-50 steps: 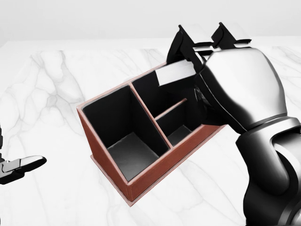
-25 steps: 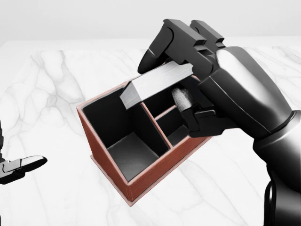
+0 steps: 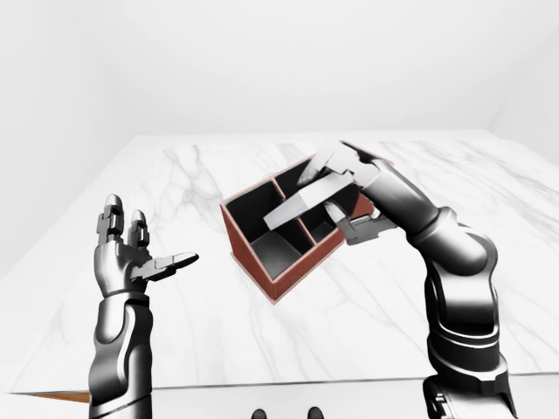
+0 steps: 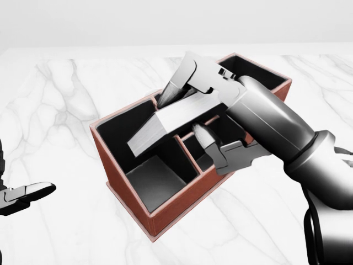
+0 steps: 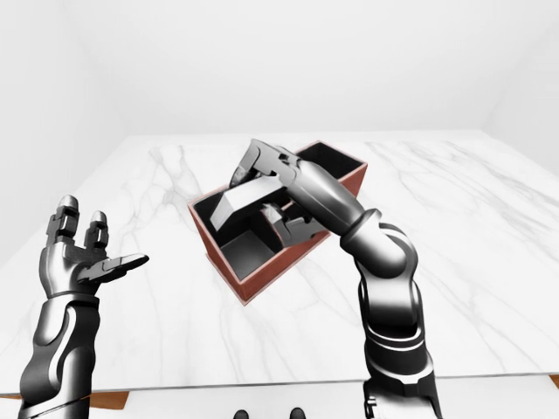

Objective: Pick up the book and place it in the left compartment of the caddy.

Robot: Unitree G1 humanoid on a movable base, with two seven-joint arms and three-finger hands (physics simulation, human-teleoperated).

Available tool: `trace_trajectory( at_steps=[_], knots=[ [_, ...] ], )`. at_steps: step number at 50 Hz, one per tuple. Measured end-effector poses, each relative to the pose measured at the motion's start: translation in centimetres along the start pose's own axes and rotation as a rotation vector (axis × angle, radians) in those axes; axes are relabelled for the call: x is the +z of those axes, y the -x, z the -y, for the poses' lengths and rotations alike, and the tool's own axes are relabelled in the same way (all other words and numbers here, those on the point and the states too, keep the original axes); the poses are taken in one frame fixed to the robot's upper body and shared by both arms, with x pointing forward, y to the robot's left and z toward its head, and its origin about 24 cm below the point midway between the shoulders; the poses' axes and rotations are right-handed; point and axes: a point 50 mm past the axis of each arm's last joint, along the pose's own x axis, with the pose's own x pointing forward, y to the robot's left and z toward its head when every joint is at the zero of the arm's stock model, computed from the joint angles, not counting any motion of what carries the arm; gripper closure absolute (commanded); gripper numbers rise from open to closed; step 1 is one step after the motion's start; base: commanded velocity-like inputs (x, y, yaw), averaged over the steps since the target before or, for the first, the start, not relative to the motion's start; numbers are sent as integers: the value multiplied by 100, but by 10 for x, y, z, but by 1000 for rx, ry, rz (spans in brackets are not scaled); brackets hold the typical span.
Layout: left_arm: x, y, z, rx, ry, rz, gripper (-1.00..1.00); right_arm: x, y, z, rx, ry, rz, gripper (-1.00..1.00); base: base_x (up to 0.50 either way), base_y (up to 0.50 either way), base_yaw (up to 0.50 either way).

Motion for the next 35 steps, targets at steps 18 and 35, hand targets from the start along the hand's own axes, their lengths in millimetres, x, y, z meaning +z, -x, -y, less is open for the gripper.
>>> trace_trajectory(
  at_steps=[18,35],
  knots=[
    [1,0,0,0,1,4,-100,-8,-17,-16,57,4,-47,100,0,0,0],
    [0,0,0,-1,0,0,-100,-18,-19,-20,65,11,-105,100,0,0,0]
  ],
)
